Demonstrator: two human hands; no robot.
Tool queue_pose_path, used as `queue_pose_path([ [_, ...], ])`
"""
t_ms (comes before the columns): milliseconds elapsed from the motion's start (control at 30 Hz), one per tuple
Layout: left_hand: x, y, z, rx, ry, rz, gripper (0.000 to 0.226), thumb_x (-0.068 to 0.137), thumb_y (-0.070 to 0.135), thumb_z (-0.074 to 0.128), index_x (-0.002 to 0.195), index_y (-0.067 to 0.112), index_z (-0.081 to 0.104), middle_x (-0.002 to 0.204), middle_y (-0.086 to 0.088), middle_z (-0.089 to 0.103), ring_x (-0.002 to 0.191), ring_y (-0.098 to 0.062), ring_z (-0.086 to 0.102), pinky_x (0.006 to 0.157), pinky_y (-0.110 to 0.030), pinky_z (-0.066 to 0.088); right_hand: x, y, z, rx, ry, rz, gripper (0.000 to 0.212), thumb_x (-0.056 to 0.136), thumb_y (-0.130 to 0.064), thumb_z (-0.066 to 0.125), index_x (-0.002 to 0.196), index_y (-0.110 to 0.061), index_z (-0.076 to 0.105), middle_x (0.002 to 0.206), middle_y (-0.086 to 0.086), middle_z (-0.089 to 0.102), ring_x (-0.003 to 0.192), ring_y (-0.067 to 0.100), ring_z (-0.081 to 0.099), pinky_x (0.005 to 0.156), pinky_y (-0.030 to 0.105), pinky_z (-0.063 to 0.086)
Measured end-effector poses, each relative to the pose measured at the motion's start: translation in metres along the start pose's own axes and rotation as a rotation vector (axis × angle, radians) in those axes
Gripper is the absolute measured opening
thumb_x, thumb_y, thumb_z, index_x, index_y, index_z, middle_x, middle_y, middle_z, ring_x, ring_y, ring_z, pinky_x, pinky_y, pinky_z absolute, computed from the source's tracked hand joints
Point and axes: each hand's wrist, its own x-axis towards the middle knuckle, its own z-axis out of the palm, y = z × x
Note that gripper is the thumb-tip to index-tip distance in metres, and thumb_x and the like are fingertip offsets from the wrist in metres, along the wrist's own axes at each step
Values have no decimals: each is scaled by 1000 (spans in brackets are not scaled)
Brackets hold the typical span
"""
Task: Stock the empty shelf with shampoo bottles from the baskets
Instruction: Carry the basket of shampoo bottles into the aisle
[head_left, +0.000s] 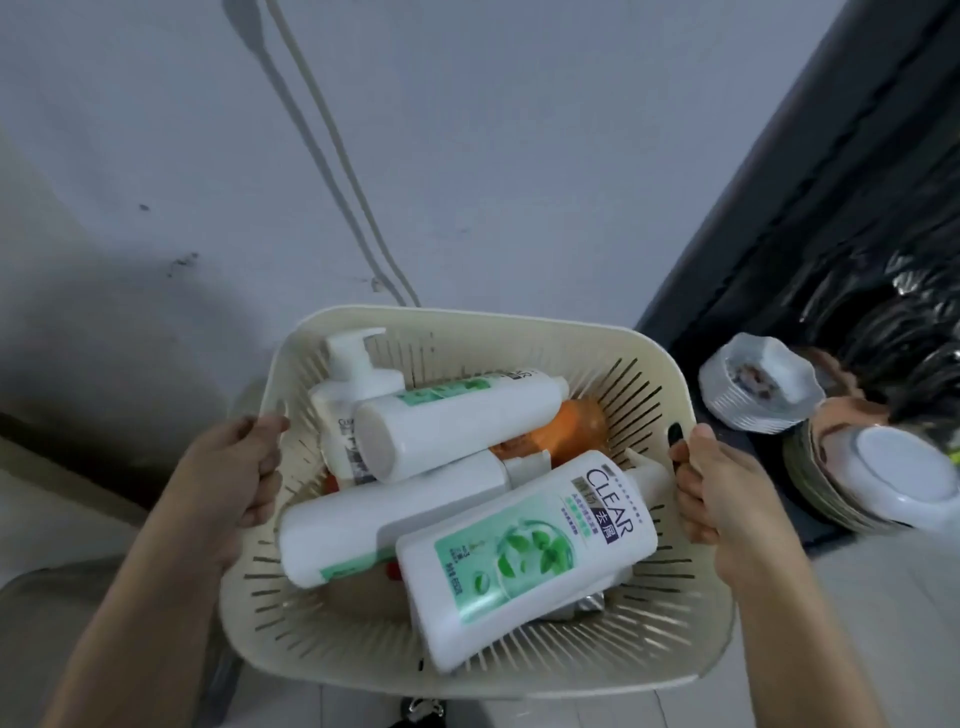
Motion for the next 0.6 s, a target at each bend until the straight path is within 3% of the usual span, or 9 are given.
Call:
queue_pose_path([
  [233,-54,-46,89,55,-160,-63,23,104,19,38,86,16,51,46,6,32,27,-1,23,30,-8,15,-6,66,-124,95,150,110,41,105,-38,38,77,-12,53,39,-7,32,28,7,22,33,12,17],
  [400,-110,-82,164,173,-263,-71,24,104,17,35,87,15,51,59,0,27,27,-3,23,28,-10,16,-27,112,-227,145,264,158,40,105,-37,38,80,-10,54,34,-8,30,26,6,22,32,11,17],
  [600,-174,-123,259,259,-472,-69,23,102,18,38,81,13,48,60,-1,26,27,-2,22,30,-8,17,-58,162,-347,207,420,172,39,106,-34,36,77,-11,50,30,-10,28,23,4,20,32,7,17],
])
